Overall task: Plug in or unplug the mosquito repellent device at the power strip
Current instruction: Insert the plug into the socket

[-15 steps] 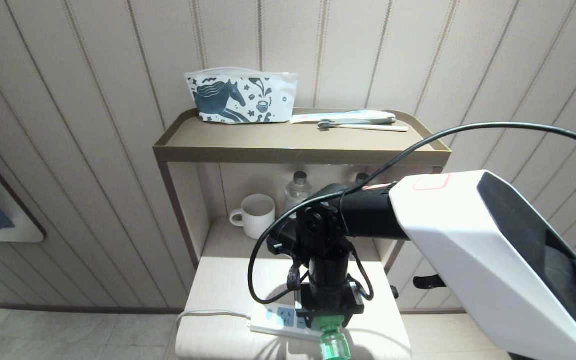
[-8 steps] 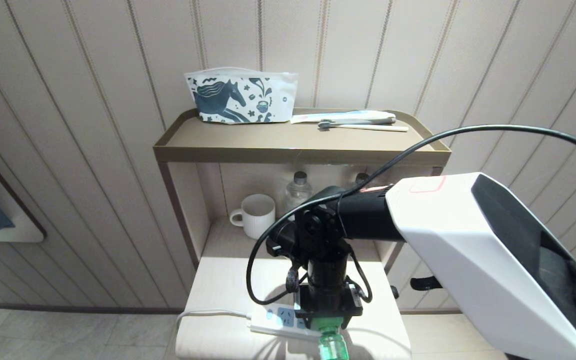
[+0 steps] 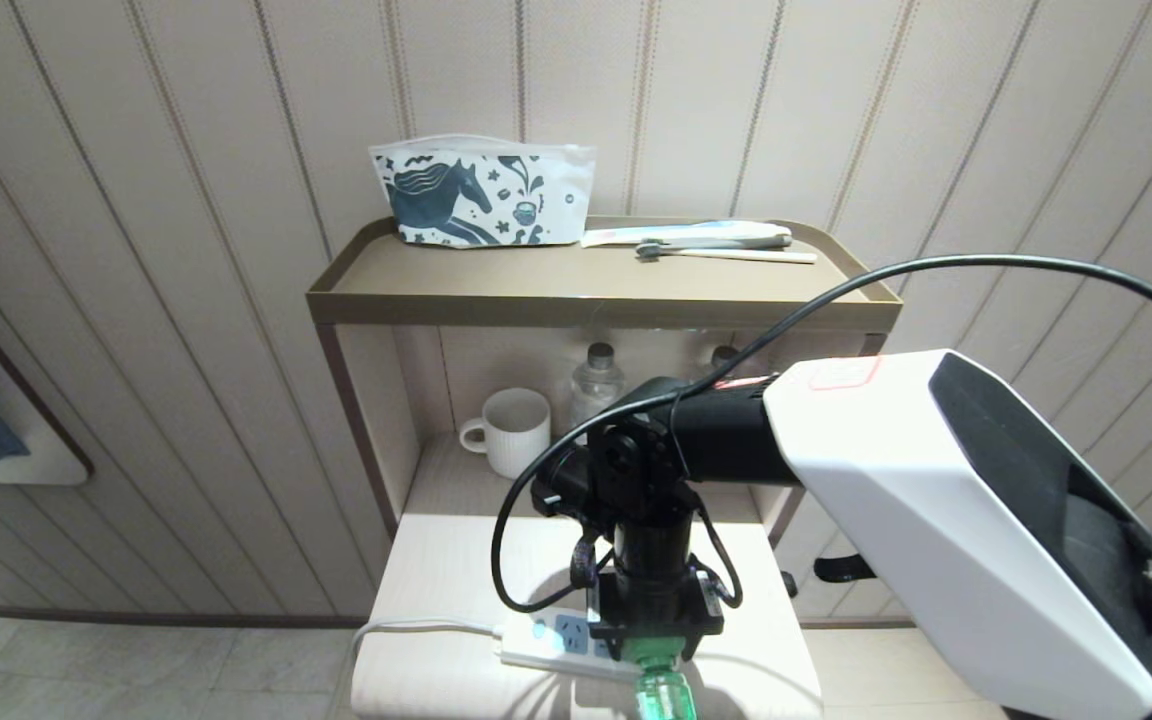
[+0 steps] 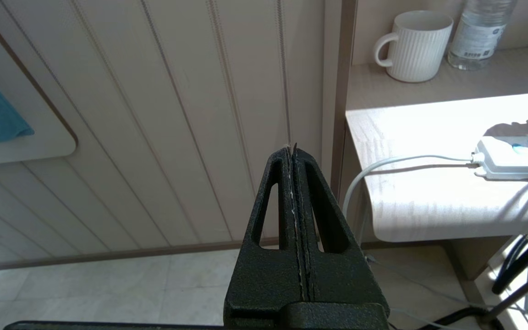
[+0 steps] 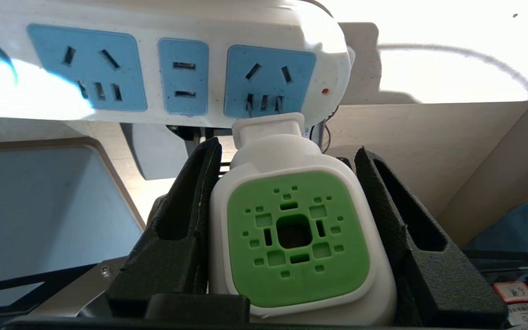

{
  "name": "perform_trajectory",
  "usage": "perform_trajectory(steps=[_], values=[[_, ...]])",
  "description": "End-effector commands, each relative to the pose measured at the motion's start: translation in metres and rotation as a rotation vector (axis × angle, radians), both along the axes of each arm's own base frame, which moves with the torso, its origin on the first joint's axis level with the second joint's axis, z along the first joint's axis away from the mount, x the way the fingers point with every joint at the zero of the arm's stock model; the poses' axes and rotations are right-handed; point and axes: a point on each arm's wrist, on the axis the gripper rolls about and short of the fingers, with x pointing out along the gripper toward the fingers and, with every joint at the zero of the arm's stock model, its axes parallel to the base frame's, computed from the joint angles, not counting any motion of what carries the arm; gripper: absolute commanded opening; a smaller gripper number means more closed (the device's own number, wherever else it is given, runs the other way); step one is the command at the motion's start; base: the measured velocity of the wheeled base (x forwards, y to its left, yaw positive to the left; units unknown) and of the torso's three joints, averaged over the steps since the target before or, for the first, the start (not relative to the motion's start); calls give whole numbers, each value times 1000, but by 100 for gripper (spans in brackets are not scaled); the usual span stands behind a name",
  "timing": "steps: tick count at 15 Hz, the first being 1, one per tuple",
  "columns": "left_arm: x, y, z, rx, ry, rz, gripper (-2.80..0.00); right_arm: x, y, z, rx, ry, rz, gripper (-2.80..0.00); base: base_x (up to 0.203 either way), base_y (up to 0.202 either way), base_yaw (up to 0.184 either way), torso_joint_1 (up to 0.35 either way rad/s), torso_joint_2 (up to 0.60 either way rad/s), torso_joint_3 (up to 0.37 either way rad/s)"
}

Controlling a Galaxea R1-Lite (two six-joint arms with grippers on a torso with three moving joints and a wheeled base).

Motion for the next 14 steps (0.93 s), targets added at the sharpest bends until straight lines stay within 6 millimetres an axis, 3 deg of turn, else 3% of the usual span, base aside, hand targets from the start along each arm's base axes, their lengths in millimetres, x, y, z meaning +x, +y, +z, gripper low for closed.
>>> perform_trajectory(steps=[1,14], values=[[0,0,0,1,2,1,-280,1,1,-5,-4,3,-4,-280,0,0,0,0,0,0],[0,0,0,1,2,1,-280,9,2,-14,13,-4,-35,-280,0,0,0,0,0,0]])
